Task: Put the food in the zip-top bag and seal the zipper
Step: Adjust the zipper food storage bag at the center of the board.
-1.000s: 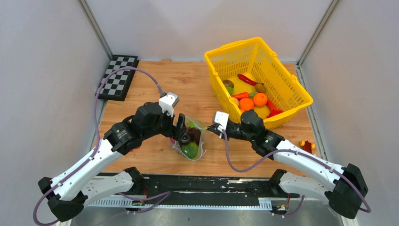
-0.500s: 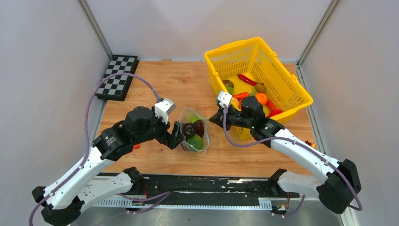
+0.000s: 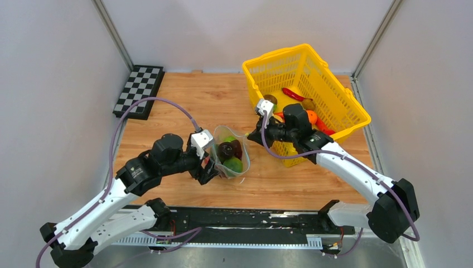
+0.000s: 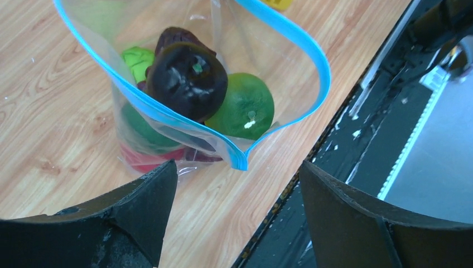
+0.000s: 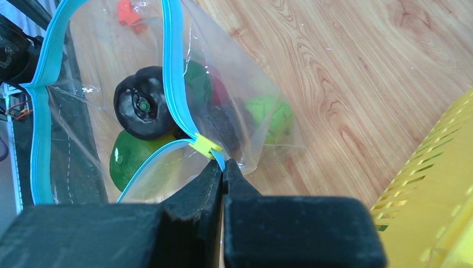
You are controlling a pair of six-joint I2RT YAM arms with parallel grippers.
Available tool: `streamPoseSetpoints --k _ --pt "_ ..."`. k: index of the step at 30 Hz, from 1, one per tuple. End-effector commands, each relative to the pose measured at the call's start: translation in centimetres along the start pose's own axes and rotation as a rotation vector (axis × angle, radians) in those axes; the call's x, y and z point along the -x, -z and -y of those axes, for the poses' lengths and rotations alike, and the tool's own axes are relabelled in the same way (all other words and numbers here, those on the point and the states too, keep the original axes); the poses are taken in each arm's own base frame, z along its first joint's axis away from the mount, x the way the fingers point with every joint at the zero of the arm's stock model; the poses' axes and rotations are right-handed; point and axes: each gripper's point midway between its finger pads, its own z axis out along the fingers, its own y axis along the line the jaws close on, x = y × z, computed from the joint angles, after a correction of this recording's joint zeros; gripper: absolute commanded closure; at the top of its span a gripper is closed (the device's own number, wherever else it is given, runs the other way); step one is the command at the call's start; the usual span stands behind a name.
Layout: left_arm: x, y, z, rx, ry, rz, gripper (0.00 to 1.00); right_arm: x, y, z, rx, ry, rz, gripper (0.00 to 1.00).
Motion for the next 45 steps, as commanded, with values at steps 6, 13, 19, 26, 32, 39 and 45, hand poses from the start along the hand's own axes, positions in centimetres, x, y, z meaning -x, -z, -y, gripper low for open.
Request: streamPoseSetpoints --k 6,13,19,26,32,39,45 --pt "0.6 -0.3 -1.3 0.088 -0.257 0.117 0.20 2.8 -0.2 0.6 0.017 -0.020 0.047 1.00" --pt "1.5 -0.7 -2.0 0.144 -0.300 0.221 0.40 2.8 -0.4 0.8 0.019 -0.030 0.046 1.00" --pt "0.9 -1.6 -1.1 0.110 -0.344 0.216 0.41 3.0 -0.6 1.1 0.013 -0.037 0.040 1.00" --pt "0.7 -2.0 -1.7 0.163 -0.380 0.206 0.51 3.2 -0.7 1.1 0.016 -0.045 0.040 1.00" --pt "1.4 -2.4 -1.4 0.160 -0.394 0.244 0.73 3.1 -0.5 1.0 0.013 -0.048 0.038 1.00" --pt "1.0 -1.9 -1.4 0.159 -0.394 0.216 1.00 3.4 0.2 1.1 -0.009 -0.041 0.044 1.00" --pt "2.5 1.0 -2.2 0.225 -0.358 0.254 1.00 3.8 2.3 0.6 -0.026 -0.024 0.066 1.00"
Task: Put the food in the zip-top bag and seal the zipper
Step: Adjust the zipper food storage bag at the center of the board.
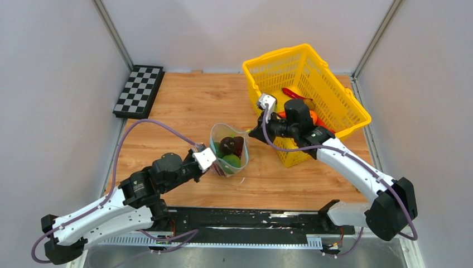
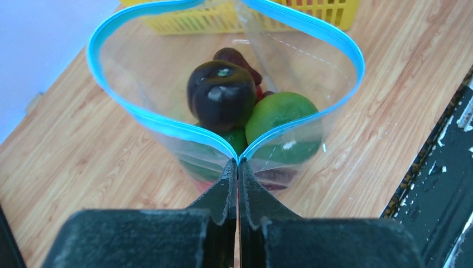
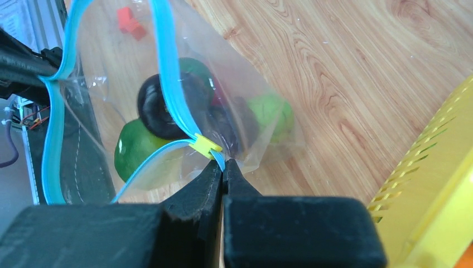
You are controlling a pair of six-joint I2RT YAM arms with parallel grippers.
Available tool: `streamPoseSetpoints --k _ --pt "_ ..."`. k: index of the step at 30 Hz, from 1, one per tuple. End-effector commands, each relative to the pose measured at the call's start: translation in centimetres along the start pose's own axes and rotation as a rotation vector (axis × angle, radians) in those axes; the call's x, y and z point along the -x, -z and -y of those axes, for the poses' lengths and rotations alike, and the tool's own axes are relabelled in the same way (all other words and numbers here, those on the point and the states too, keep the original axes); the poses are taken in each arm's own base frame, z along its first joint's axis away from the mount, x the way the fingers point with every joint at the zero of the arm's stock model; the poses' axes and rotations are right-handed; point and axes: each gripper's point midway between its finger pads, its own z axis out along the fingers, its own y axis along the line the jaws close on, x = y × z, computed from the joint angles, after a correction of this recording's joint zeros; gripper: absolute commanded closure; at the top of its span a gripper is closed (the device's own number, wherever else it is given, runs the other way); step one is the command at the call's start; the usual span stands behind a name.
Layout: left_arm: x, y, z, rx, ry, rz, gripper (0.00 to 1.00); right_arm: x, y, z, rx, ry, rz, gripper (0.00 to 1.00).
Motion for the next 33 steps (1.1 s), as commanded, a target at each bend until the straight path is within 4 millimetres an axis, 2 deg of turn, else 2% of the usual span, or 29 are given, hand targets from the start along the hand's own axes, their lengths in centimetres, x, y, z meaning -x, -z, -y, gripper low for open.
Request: streamPoseSetpoints --k 1,12,16,20,23,28,33 --pt "3.1 2.3 -2.1 0.077 0.031 0.072 1.00 3.0 2.8 -0.8 -0.018 0.046 0.093 1.00" --pt "1.5 4.9 -6.2 0.304 0.062 -0.042 1.00 2.0 7.2 -3.5 0.060 0.050 0.128 1.00" --pt "0.5 6.3 -8.0 0.428 0.094 -0.067 1.00 1.2 7.9 -3.7 0.076 0.008 0.138 1.00" --pt "0.3 7.0 -8.9 0.491 0.122 -0.053 1.00 0.9 8.3 -3.8 0.085 -0.018 0.158 1.00" --pt "0.3 6.9 -8.8 0.486 0.122 -0.058 1.00 0.9 8.4 -4.0 0.090 -0.026 0.177 1.00" --pt "0.0 5.3 -7.4 0.406 0.106 -0.082 1.00 1.0 8.0 -4.7 0.140 -0.065 0.205 1.00" --pt "0.1 4.7 -7.5 0.424 0.112 -0.089 1.00 1.0 7.8 -4.4 0.131 -0.076 0.207 1.00"
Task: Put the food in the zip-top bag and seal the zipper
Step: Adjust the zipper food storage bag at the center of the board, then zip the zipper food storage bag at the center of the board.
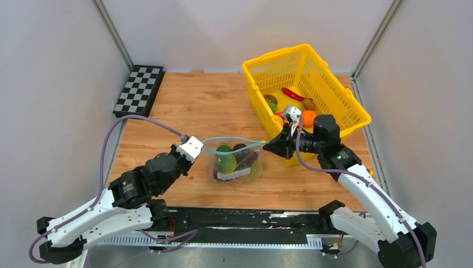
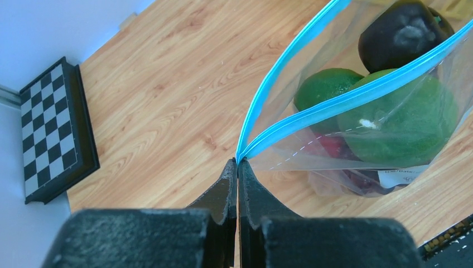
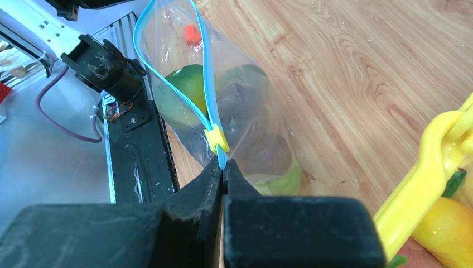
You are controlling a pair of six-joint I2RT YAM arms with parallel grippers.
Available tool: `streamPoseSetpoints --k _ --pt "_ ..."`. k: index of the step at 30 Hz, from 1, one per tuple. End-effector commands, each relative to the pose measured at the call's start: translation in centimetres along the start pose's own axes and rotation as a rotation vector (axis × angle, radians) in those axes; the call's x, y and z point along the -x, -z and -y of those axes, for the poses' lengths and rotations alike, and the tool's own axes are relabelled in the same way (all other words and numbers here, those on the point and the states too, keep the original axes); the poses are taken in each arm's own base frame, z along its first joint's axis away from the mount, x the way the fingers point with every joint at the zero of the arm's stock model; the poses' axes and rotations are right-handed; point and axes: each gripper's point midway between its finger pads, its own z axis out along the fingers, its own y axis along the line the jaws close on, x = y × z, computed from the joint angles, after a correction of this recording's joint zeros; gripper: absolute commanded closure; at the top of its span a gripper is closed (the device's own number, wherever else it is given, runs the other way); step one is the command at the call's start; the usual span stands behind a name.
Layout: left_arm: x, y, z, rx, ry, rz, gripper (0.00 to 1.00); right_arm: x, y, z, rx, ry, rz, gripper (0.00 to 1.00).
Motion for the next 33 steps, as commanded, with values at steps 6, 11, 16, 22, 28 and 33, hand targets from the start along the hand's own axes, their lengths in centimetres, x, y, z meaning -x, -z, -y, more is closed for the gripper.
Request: streamPoseSetpoints --k 6,11,16,22,28,33 --pt "2.4 0.3 -1.9 0.092 0.085 0.077 0.53 2.1 -0.2 0.4 -0.010 0.018 0.062 1.00" --pt "4.7 1.1 -1.3 0.020 0.119 0.156 0.32 2.0 -0.3 0.6 -0.015 0.014 0.057 1.00" --pt "9.0 1.7 2.0 -0.199 0.091 0.260 0.24 2.0 -0.2 0.7 -0.023 0.023 0.050 1.00" --pt "13.4 0.7 6.5 -0.420 0.012 0.315 0.10 2.0 -0.2 0.8 -0.025 0.032 0.043 1.00" --pt "16.6 -1.8 10.7 -0.570 -0.009 0.303 0.00 1.9 -0.2 0.9 -0.028 0.039 0.037 1.00" --pt "17.1 -3.8 12.7 -0.627 -0.062 0.239 0.00 1.9 -0.2 0.9 -0.023 0.044 0.032 1.00"
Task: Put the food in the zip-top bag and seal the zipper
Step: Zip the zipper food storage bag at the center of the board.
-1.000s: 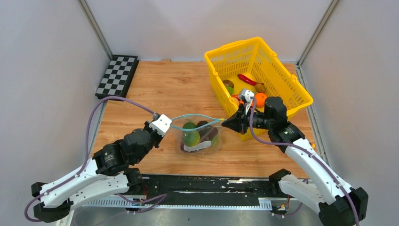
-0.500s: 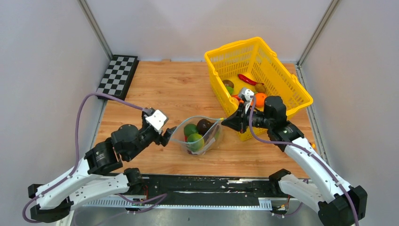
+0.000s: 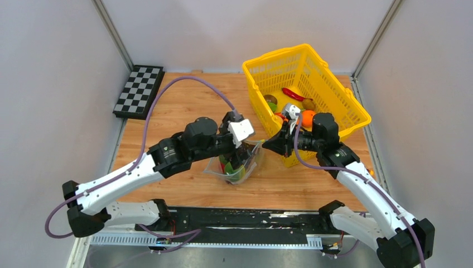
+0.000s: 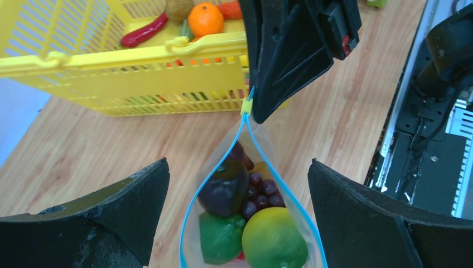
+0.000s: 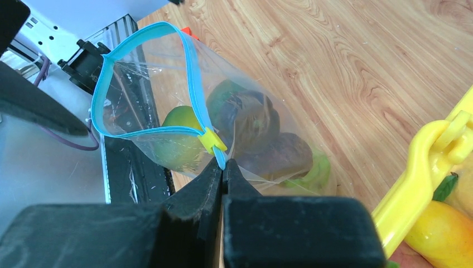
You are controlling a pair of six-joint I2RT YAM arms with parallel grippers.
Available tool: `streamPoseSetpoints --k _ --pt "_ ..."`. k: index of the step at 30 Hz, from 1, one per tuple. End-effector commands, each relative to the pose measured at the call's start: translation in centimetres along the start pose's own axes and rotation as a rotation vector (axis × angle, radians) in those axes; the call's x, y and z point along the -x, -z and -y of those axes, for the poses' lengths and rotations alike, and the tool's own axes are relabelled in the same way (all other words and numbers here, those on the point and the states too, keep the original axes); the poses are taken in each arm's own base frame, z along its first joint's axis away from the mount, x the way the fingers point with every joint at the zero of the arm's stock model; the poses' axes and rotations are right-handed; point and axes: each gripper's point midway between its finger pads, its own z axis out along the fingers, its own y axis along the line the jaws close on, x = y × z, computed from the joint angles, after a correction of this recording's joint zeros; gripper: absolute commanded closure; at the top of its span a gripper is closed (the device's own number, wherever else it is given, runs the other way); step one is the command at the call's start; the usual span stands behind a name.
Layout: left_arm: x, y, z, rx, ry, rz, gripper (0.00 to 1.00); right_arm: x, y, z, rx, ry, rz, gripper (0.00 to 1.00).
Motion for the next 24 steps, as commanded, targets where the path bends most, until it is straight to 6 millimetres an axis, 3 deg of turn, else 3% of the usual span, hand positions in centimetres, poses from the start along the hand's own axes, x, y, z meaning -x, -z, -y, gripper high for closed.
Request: streamPoseSetpoints --k 1,14,24 --pt "3.4 -0.8 0.8 -0.086 -0.035 0.044 0.00 1.6 0.2 0.2 -0.014 0.046 0.024 1.00" --pt "-0.9 -4.3 1.1 -0.102 -0.012 -0.190 0.00 2.2 0.2 0.2 -0.018 0.054 0.031 1.00" --pt "-4.5 -4.3 0.3 0.006 -0.034 -0.353 0.00 2.4 0.2 0.4 -0.034 0.048 0.032 1.00"
